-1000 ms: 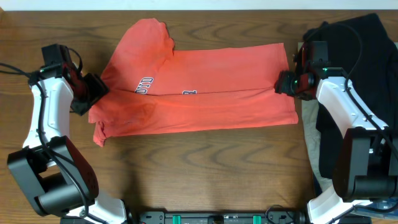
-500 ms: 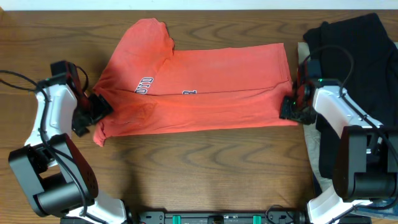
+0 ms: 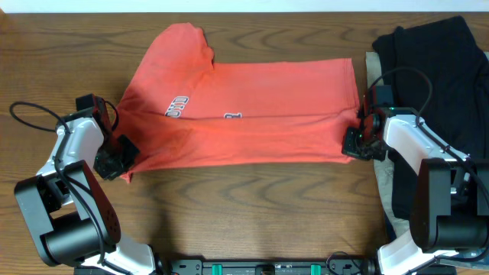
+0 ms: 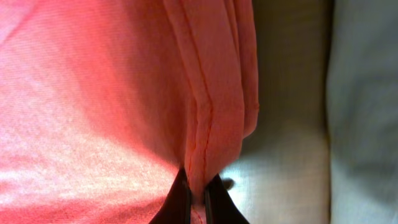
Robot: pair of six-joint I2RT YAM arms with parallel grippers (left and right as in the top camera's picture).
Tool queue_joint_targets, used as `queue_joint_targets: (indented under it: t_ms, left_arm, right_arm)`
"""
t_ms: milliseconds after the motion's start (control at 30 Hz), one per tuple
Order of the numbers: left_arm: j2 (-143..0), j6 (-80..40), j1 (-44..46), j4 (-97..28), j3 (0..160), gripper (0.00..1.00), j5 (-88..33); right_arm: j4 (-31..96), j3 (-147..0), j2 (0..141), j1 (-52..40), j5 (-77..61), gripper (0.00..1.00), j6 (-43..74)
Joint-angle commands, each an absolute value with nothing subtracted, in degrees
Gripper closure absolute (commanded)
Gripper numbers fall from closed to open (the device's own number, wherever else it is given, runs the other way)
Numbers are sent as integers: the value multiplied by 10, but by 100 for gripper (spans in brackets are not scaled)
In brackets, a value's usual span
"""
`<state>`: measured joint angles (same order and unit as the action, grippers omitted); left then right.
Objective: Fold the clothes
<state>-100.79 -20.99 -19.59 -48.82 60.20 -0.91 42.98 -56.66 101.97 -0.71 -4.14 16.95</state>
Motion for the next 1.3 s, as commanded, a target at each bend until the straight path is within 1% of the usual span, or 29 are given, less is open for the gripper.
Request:
queue_joint_targets:
  t_ms: [0,367,467,500,533,567,600,633,667,700,733,800,833,900,933,1033,1167,1267]
  left_arm:
    - [-1009,-220,-212,-506,598,94,24]
    - [-994,-258,-276,-610,599,94,48]
    - [-973,-230,-274,-611,599,94,-2]
    - [-962,-211,-271,-606,599,92,-20]
    - [-951,-199,-267,-604,602,88,-30]
    - [-933,-195,-261,-605,608,83,-32]
    - [-922,-191,-256,-606,611,78,-32]
    - [-904,-189,-250,-606,619,66,-32]
    - [-888,-189,-244,-606,626,50,-32]
    - [-874,-188,-239,-606,633,38,-32]
    - [-860,-185,-234,-603,642,30,-33]
    - [-840,-170,-222,-590,660,19,-37]
    - [-835,-162,-216,-580,667,14,-39]
    - [-834,-130,-201,-544,679,9,-62]
    - [-838,-112,-194,-518,681,8,-84]
    - [-860,-83,-172,-427,681,3,-127]
    - [-922,-60,-146,-313,692,2,-145]
    - [-980,-35,-128,-257,719,3,-152]
  right_arm:
    - [464,-542,1039,-11,-43,99,184]
    - [614,-542,1037,-11,-35,99,223]
    - [611,-546,1028,-11,-41,98,222]
    - [611,-552,1022,-11,-42,94,220]
    - [611,-558,1016,-11,-43,90,214]
    - [613,-571,1008,-11,-48,82,203]
    - [618,-581,1001,-11,-50,79,198]
    - [623,-595,991,-12,-50,76,196]
    - [627,-608,982,-11,-50,72,196]
    - [630,-620,972,-11,-50,64,192]
    - [633,-631,962,-11,-50,55,192]
    - [635,-656,938,-11,-50,42,191]
    - [634,-664,929,-11,-50,38,190]
    - [626,-678,912,-11,-50,29,190]
    - [622,-682,905,-12,-50,28,190]
    - [614,-684,889,-12,-50,26,190]
    - [616,-683,887,-12,-73,26,171]
    - [618,-683,887,-12,-80,26,171]
